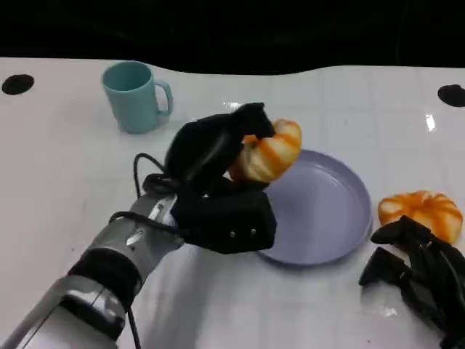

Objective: Grasp the bread from the table and place it into the plate.

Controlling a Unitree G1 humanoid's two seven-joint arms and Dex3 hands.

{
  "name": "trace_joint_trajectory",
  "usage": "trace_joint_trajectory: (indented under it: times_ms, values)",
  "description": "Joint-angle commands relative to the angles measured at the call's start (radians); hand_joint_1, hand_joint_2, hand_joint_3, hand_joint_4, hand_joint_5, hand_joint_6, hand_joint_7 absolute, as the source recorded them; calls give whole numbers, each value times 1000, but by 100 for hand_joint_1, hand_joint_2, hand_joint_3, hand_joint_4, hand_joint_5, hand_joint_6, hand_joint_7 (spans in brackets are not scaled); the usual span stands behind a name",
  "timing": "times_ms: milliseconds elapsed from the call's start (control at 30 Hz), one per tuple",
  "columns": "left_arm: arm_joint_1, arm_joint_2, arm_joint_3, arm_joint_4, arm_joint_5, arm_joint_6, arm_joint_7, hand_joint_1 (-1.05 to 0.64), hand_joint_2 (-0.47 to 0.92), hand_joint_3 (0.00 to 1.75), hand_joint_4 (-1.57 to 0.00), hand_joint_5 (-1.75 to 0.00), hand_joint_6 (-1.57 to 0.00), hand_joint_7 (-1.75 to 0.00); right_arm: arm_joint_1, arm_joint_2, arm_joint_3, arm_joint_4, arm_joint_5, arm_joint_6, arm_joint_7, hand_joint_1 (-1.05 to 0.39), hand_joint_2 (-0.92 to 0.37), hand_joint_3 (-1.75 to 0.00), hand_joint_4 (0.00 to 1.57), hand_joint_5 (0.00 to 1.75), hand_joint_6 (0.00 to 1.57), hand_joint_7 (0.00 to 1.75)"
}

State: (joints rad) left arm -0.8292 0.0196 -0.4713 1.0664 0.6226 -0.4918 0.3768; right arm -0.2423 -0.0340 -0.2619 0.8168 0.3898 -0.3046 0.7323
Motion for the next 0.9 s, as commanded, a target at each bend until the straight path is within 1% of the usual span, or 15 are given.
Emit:
trace_joint_trajectory:
  times_ms: [33,200,433,500,533,567,600,667,700,733,767,800,833,867,900]
  values:
    - [-44,-19,-10,31,-6,0,-73,-20,49,129,-94,-175,-72,-175,17,-15,-1,9,-10,11,-19,-54,-92,-25,66,156,62,120]
    - [-79,-63,-45,71,24,46,-109,-22,49,127,-94,-175,-74,-175,24,0,-4,-1,-3,4,-27,-53,-92,-25,67,157,63,121]
    - [-107,-75,-86,96,65,80,-93,-24,51,126,-95,-175,-73,-175,27,-1,2,-10,-6,13,-31,-55,-92,-25,65,160,62,122]
    - [-122,-73,-115,104,96,104,-93,-24,55,111,-93,-175,-69,-175,28,1,3,-12,-7,9,-34,-54,-92,-25,65,160,61,122]
    - [-129,-72,-126,107,109,114,-96,-24,60,99,-89,-175,-69,-160,29,3,4,-14,-9,7,-39,-55,-92,-24,65,161,62,123]
    - [-132,-71,-133,108,114,121,-98,-24,62,94,-87,-175,-69,-154,29,4,4,-16,-11,5,-43,-55,-92,-24,65,161,62,123]
    - [-139,-70,-137,107,115,131,-123,-24,64,88,-83,-173,-69,-144,29,5,3,-19,-8,13,-46,-56,-92,-24,65,162,62,123]
    - [-145,-67,-137,102,112,139,-158,-27,74,58,-69,-166,-73,-89,27,5,2,-18,-5,18,-46,-56,-92,-22,65,162,63,123]
    - [-146,-66,-137,100,111,141,-167,-27,81,42,-65,-164,-77,-65,27,5,2,-18,-4,19,-45,-56,-92,-22,65,162,63,123]
    - [-151,-63,-144,99,117,144,-185,-30,85,36,-59,-156,-73,-53,27,6,1,-19,-3,20,-47,-56,-92,-22,65,162,63,123]
    - [-154,-60,-149,99,122,147,-198,-34,88,34,-52,-134,-64,-36,27,6,1,-20,-3,22,-48,-56,-92,-22,64,162,63,122]
    - [-156,-58,-152,98,124,148,-213,-36,90,33,-49,-122,-60,-27,27,7,1,-19,-4,19,-50,-56,-92,-21,64,162,63,122]
    - [-158,-56,-154,98,124,151,-226,-44,91,35,-41,-82,-48,-14,28,7,0,-19,-4,17,-52,-56,-92,-22,65,161,63,122]
    - [-158,-55,-154,96,123,152,-234,-48,92,36,-39,-63,-44,-8,28,7,0,-19,-5,16,-53,-56,-92,-22,65,161,63,122]
    - [-163,-55,-156,95,123,165,-255,-49,92,37,-39,-53,-42,-5,27,8,-2,-17,0,17,-50,-56,-92,-22,66,161,63,122]
